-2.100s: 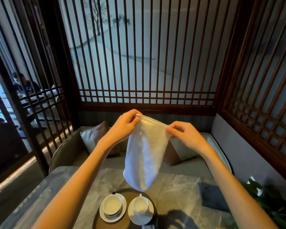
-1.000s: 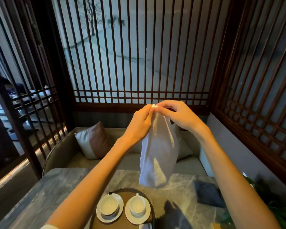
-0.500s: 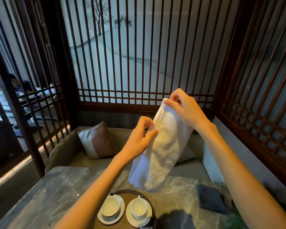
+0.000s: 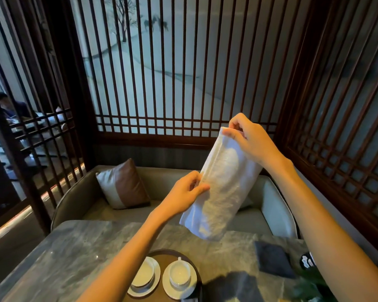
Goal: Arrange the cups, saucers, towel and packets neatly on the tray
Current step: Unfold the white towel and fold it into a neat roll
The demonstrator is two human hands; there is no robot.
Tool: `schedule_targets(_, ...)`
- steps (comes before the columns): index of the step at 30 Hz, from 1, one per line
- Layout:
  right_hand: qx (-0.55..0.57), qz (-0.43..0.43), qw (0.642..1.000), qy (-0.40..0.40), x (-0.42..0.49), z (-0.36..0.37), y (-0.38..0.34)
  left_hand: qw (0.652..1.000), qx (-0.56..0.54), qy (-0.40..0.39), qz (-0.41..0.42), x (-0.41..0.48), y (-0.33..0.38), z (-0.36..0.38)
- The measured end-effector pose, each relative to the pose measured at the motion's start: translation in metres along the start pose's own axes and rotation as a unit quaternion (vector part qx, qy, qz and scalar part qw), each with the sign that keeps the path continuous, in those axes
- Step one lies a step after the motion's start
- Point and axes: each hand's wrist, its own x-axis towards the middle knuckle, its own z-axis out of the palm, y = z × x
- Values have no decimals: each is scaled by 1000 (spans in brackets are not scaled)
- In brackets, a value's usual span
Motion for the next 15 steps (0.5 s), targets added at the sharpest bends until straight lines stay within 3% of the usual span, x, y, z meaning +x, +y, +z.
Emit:
schedule_targets(6,-5,28,999,34,-3,-1,12,1000,5,-11,-12,3,-5,-5)
schedule_targets(12,12,89,992,88,0,-8,24,983,-51,-173,-20,-18,-19,-5)
schedule_targets(15,22,97,990,100,1,-15,30,977,-52,-203,-41,-26,-35,-8)
